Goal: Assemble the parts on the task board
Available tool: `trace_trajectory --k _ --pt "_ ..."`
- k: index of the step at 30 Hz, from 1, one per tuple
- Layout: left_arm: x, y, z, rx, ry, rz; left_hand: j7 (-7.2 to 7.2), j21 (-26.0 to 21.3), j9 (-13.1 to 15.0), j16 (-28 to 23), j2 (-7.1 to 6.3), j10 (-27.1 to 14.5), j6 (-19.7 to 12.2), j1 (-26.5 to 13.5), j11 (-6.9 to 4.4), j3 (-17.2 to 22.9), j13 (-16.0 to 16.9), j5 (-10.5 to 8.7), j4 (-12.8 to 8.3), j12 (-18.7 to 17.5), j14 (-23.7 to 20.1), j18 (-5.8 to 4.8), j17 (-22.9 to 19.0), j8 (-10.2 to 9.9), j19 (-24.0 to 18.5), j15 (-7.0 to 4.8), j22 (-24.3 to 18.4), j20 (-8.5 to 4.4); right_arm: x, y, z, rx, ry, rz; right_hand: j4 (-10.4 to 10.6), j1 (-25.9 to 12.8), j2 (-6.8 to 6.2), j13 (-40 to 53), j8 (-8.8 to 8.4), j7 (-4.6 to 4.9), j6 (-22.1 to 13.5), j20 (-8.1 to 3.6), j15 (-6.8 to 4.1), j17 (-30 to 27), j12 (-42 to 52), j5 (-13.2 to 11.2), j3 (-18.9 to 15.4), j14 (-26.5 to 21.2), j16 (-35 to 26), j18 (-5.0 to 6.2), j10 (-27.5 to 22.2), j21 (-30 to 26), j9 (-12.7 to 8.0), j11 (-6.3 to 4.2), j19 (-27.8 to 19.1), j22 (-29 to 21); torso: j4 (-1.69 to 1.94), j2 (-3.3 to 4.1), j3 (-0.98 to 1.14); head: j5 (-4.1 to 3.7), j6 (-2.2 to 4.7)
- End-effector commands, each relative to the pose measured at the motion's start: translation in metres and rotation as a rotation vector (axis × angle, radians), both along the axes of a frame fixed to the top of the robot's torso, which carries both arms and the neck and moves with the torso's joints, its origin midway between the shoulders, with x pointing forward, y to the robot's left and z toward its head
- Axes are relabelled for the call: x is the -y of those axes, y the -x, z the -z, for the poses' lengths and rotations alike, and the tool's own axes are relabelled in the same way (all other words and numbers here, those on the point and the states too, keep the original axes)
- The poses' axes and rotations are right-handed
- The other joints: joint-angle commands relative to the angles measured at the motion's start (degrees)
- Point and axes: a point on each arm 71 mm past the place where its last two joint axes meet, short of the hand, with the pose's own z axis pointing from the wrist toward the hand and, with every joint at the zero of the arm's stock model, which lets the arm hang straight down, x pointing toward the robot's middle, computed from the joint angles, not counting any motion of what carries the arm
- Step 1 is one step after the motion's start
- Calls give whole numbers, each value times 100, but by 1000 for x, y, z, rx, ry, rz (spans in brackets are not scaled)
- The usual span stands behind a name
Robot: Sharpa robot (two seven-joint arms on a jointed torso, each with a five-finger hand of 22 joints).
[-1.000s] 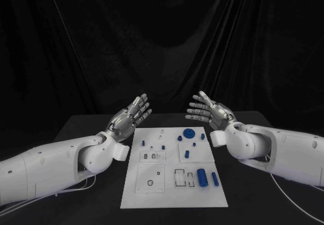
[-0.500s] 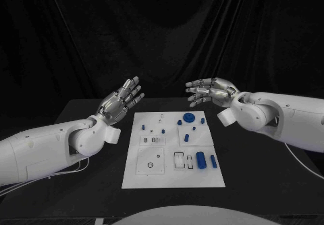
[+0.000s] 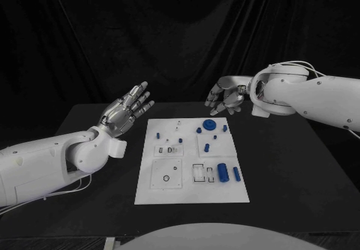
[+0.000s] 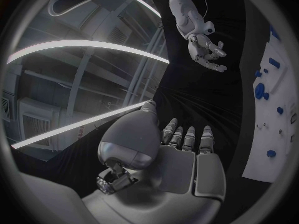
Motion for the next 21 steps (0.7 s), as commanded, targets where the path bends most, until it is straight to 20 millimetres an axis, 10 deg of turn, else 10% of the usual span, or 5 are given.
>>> trace_trajectory --k 1,3,10,18,21 --pt "-2 0 -8 68 50 -35 2 -3 4 -21 6 12 33 75 32 35 -9 77 -11 -20 -1 45 -6 24 3 62 4 35 4 -9 -3 224 335 -24 -78 119 -27 -8 -83 -45 105 -44 -46 221 -189 101 240 143 294 -188 118 524 -4 -37 166 715 25 122 -24 39 -9" --pt "-2 0 -8 68 50 -35 10 -2 5 -21 6 12 42 107 39 46 -9 122 -14 -20 -1 45 -6 30 4 70 4 42 2 -11 -5 262 326 -39 -124 139 -104 -33 -146 26 433 -69 -77 719 -412 302 562 196 974 -329 536 1211 -6 -15 368 1656 38 151 -27 28 -44" --pt "-5 0 -8 66 51 -35 18 -2 5 -21 7 12 38 142 45 59 -9 174 -14 -20 -1 45 -6 34 4 80 4 51 -10 -15 2 398 253 -115 -52 72 -362 -12 -561 -177 430 -69 -63 2183 -1038 134 1223 121 2283 -371 968 1699 -24 -45 394 2322 101 267 -50 -44 99" --pt "-6 1 -8 64 56 -27 33 0 5 -21 10 12 39 167 55 69 -9 205 -15 -20 -1 45 -6 37 7 92 6 60 -15 -16 24 424 236 -168 -104 125 -537 -7 -662 -420 515 -128 -119 2242 -1346 252 1529 11 2432 -362 976 1738 -5 -134 322 2384 168 340 -84 -120 261" --pt "-6 1 -8 63 60 -22 78 1 15 -21 19 12 100 198 92 85 -9 214 -12 -20 -1 44 -6 61 7 114 6 74 -16 -16 34 419 231 -183 -126 141 -615 -3 -686 -323 548 -141 -129 2322 -1414 430 1678 -2 2501 -369 1017 1769 5 -150 314 2450 170 332 -89 -113 276"
